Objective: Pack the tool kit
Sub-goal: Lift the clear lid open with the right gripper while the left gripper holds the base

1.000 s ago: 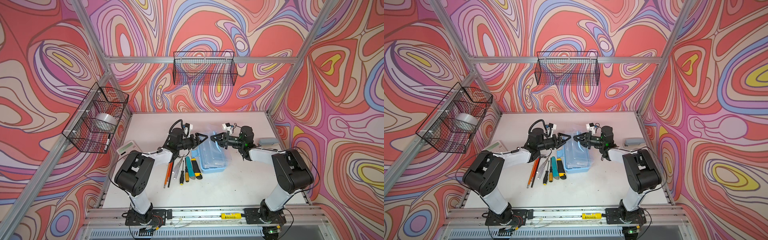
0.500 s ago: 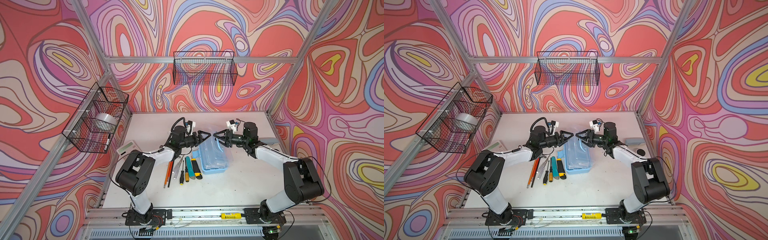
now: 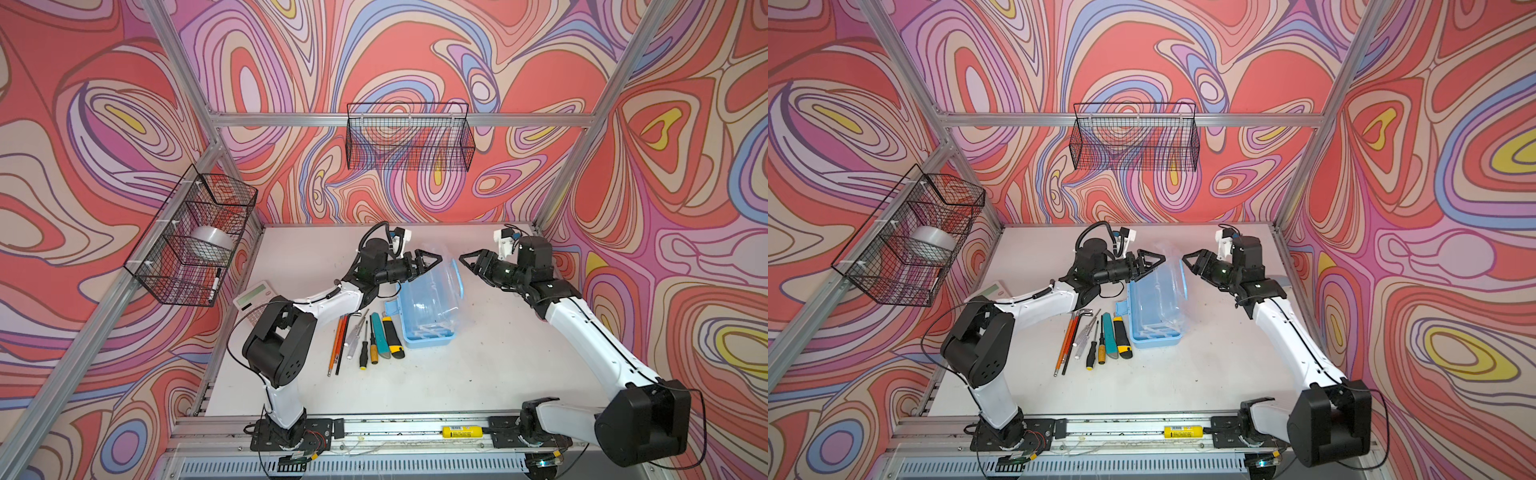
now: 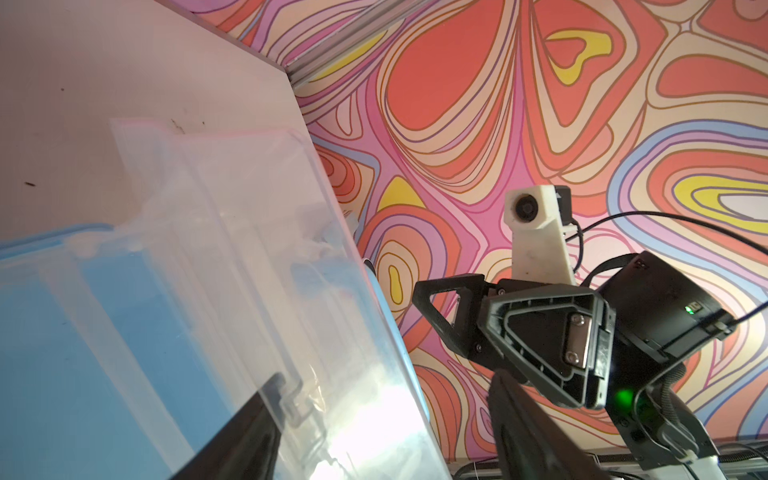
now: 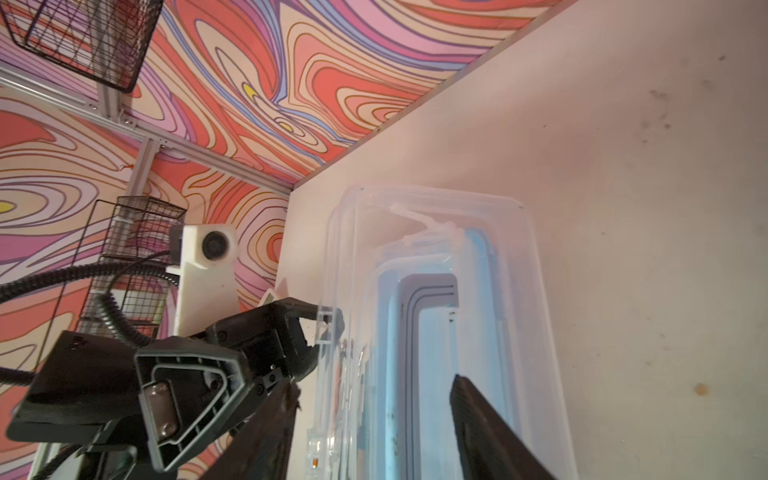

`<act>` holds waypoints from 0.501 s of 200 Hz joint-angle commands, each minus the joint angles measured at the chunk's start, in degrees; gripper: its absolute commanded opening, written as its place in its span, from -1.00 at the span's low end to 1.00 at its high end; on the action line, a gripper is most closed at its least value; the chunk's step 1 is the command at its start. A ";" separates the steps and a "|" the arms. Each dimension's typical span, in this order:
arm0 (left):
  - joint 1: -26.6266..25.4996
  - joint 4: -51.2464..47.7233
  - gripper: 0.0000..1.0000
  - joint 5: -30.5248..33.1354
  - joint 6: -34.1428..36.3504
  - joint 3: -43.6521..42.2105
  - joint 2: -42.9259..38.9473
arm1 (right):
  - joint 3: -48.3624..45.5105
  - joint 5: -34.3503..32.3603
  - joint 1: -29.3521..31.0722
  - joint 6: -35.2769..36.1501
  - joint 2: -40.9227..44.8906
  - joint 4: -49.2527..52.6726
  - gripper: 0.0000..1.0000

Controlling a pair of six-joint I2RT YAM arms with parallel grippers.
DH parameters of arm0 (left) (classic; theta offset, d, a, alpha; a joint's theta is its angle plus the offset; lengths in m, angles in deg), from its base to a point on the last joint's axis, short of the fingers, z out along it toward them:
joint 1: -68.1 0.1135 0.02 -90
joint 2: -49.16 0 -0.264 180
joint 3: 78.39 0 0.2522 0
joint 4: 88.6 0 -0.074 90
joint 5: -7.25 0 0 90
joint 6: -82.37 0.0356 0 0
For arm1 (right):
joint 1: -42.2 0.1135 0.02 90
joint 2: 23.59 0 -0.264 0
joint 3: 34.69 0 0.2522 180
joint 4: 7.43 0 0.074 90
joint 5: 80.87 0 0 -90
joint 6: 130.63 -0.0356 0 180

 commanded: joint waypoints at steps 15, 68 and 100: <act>-3.19 -2.89 0.53 -0.63 1.08 8.74 5.18 | -1.17 -8.04 -0.62 2.99 3.08 5.03 0.26; -4.75 -4.53 0.54 -1.28 0.27 15.24 10.46 | -2.65 -13.17 -2.06 3.84 6.64 7.65 0.26; -4.94 -5.25 0.56 -1.32 0.36 17.30 11.33 | -2.00 -18.65 -2.50 4.54 8.48 9.75 0.27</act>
